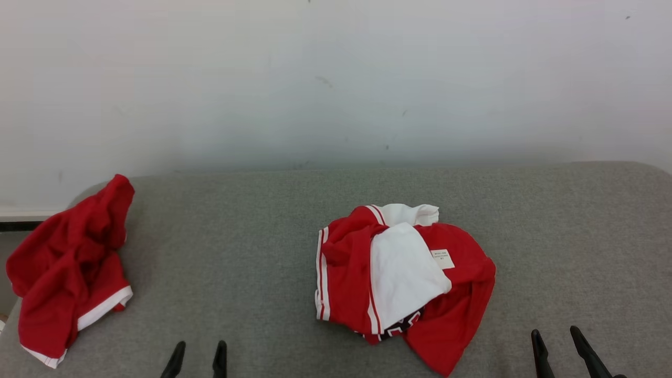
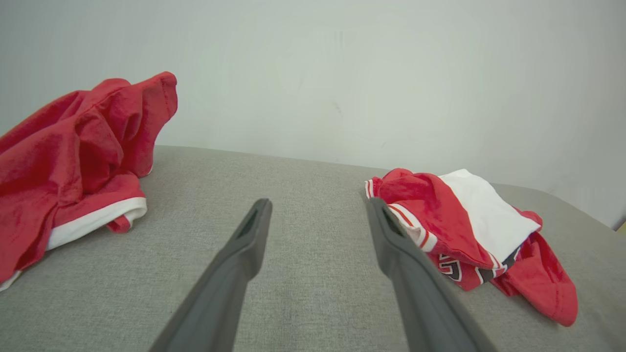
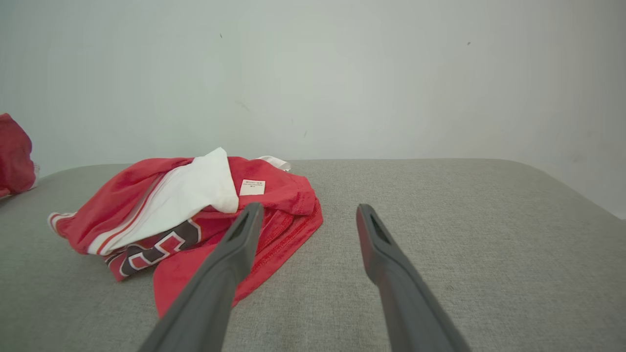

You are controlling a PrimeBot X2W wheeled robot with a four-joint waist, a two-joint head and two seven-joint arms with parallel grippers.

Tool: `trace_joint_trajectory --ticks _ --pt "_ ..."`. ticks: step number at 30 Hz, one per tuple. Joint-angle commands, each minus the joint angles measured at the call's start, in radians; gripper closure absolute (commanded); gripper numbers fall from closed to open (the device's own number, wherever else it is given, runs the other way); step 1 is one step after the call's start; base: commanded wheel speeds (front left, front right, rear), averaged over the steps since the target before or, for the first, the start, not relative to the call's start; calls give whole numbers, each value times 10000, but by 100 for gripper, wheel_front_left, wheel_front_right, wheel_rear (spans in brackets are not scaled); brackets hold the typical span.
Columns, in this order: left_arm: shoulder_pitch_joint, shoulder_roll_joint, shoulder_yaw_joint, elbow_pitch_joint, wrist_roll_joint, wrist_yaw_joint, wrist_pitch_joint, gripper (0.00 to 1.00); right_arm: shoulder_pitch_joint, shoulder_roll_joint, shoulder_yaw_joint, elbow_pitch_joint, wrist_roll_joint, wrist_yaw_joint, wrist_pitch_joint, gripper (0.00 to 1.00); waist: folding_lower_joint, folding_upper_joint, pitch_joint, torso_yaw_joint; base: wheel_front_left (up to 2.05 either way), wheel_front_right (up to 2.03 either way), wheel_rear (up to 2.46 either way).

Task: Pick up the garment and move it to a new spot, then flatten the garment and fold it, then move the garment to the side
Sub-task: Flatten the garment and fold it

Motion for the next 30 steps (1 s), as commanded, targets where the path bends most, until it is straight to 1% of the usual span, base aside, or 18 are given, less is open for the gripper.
trace_joint_trajectory --ticks 1,4,7,13,16,21,27,30 --pt "-29 15 -95 -9 -58 22 -9 0 -95 -56 12 -25 57 -29 9 0 0 -1 2 -60 0 0 0" --pt "-290 16 -396 70 -82 -15 -9 0 -167 -78 62 -26 70 -29 10 0 0 -1 39 -173 0 0 0" --pt "-709 19 -918 289 -156 -72 -9 0 -212 -91 138 -59 70 -29 10 0 0 -1 112 -313 0 0 0" --pt "-2183 20 -2197 1389 -125 -131 -7 0 -403 -128 212 -86 68 -29 10 0 0 -1 400 -729 0 0 0" --pt "-2940 23 -2814 2109 -51 -90 -7 0 -461 -107 232 -77 59 -29 10 0 0 -1 544 -1003 0 0 0" --pt "-3871 26 -3402 3440 -158 340 -7 0 -586 -53 241 -47 69 -29 10 0 0 -1 752 -1507 0 0 0" --pt "-4621 25 -3580 5065 -332 848 -8 0 -689 -10 226 -58 75 -29 10 0 0 -1 970 -1997 0 0 0" --pt "-4983 38 -3525 5721 -240 1095 -8 0 -763 15 217 -98 68 -29 10 0 0 -1 1095 -2170 0 0 0"
